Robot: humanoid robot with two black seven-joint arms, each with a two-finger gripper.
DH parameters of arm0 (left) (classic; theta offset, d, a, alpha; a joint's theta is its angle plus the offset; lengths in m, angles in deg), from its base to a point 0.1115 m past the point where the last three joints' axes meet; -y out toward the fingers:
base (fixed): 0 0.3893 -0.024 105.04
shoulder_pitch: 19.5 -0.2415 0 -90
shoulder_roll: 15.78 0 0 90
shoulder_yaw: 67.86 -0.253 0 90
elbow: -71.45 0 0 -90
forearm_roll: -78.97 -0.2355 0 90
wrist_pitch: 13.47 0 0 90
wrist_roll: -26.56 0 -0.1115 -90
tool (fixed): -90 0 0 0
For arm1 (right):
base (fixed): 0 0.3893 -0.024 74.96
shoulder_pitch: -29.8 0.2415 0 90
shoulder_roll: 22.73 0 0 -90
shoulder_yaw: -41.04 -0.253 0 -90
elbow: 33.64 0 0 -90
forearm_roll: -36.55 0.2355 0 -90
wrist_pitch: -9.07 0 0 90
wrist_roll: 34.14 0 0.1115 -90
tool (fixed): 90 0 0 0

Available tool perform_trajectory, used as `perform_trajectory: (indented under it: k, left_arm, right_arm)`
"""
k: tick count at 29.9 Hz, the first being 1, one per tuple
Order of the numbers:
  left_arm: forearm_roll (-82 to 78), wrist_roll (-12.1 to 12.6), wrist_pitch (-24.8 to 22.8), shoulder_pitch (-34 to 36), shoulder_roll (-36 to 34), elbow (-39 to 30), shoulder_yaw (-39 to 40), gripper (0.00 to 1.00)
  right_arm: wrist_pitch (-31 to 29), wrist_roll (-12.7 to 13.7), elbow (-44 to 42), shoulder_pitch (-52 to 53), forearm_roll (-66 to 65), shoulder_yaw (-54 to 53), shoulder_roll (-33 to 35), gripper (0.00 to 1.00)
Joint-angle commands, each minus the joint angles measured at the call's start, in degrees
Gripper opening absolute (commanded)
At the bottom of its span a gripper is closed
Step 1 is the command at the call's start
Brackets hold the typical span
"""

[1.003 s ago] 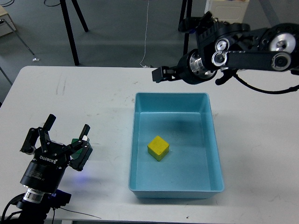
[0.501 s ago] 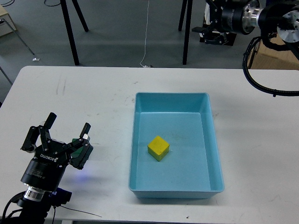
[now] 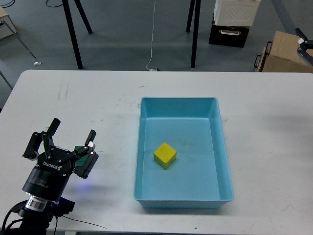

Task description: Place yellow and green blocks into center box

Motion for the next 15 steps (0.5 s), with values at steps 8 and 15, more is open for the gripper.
perform_trajectory:
  k: [8,15]
  left_arm:
    - [-0.1,0.0,0.0,-0.2,0.0,-0.5,1.6,1.0]
    - [0.0,-0.1,0.0,-0.3,0.0,-0.6,2.4,1.0]
  right_arm:
    - [-4.2,-0.1,23.3,-35.2,7.3,-8.9,-21.7,1.0]
    - [-4.5,-0.2,22.9,-35.2,7.3,-8.8,-21.3,1.0]
